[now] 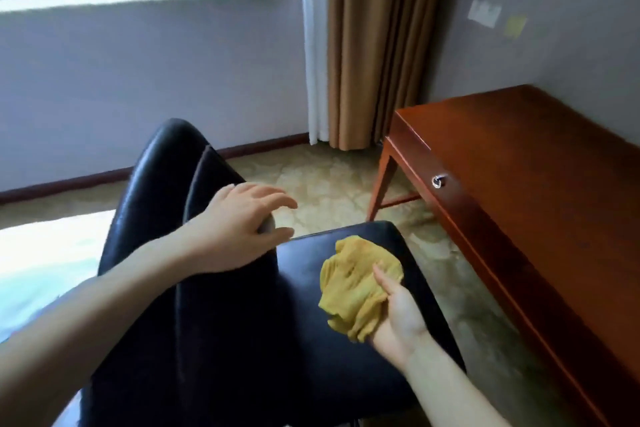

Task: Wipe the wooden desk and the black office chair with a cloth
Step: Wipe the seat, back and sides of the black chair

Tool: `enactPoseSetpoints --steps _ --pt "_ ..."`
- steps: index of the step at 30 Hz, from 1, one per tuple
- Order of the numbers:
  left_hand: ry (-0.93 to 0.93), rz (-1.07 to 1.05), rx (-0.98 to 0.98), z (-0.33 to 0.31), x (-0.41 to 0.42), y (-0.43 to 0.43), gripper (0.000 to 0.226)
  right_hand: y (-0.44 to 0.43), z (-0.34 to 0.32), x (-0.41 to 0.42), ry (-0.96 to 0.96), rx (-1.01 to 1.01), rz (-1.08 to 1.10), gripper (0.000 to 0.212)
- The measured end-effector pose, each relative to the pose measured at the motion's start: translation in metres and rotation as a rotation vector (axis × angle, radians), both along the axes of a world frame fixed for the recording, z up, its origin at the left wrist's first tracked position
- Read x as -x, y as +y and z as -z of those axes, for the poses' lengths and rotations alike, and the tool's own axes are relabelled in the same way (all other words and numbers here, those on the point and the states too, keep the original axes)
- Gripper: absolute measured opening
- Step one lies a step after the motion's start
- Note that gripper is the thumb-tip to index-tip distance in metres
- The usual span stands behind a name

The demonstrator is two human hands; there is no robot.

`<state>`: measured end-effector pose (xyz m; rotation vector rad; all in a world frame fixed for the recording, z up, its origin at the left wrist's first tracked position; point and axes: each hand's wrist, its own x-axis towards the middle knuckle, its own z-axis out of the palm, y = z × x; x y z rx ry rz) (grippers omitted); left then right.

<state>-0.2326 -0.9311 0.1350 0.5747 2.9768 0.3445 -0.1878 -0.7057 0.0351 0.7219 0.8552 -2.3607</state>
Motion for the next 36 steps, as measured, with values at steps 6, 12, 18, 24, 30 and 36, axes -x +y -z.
enactPoseSetpoints --steps 6,12,18,24,30,36 --pt "0.189 -0.685 0.139 0.015 -0.055 -0.074 0.065 -0.037 0.008 0.049 0.059 -0.034 -0.385 0.043" --pt "0.097 -1.165 -0.089 0.035 -0.117 -0.060 0.089 -0.075 0.008 0.073 0.381 -0.303 -0.800 0.035" --pt "0.174 -1.162 -0.177 0.038 -0.113 -0.055 0.063 -0.177 -0.015 0.112 0.623 -0.492 -0.558 0.032" --pt "0.183 -1.151 -0.325 0.038 -0.113 -0.060 0.050 -0.278 -0.054 0.225 0.820 -0.751 -0.346 0.051" --pt "0.147 -1.072 -0.390 0.034 -0.100 -0.079 0.054 -0.321 -0.050 0.250 0.956 -0.987 -0.631 0.052" --pt "0.121 -0.983 -0.564 0.033 -0.092 -0.089 0.055 -0.302 -0.033 0.219 1.072 -0.901 -0.468 0.057"
